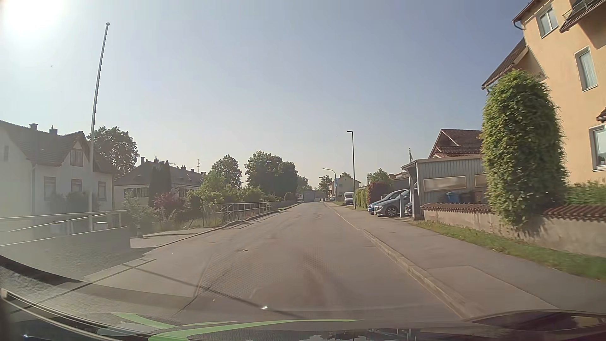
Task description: Follow the waypoints while adhering to traffic rules and regulations
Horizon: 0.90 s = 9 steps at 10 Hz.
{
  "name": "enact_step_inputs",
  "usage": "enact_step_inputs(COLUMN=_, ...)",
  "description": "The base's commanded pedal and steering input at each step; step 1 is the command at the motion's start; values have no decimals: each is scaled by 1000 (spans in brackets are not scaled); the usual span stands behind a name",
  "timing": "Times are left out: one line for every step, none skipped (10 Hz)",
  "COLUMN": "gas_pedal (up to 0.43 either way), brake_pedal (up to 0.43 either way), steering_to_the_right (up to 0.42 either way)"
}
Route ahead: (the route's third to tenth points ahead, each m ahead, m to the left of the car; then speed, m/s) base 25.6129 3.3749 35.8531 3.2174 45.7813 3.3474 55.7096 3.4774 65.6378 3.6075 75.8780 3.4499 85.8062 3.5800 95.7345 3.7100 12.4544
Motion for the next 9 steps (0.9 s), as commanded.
enact_step_inputs(gas_pedal=87, brake_pedal=0, steering_to_the_right=-1)
enact_step_inputs(gas_pedal=87, brake_pedal=0, steering_to_the_right=-1)
enact_step_inputs(gas_pedal=87, brake_pedal=0, steering_to_the_right=-1)
enact_step_inputs(gas_pedal=87, brake_pedal=0, steering_to_the_right=-1)
enact_step_inputs(gas_pedal=87, brake_pedal=0, steering_to_the_right=0)
enact_step_inputs(gas_pedal=87, brake_pedal=0, steering_to_the_right=0)
enact_step_inputs(gas_pedal=87, brake_pedal=0, steering_to_the_right=1)
enact_step_inputs(gas_pedal=87, brake_pedal=0, steering_to_the_right=0)
enact_step_inputs(gas_pedal=87, brake_pedal=0, steering_to_the_right=1)
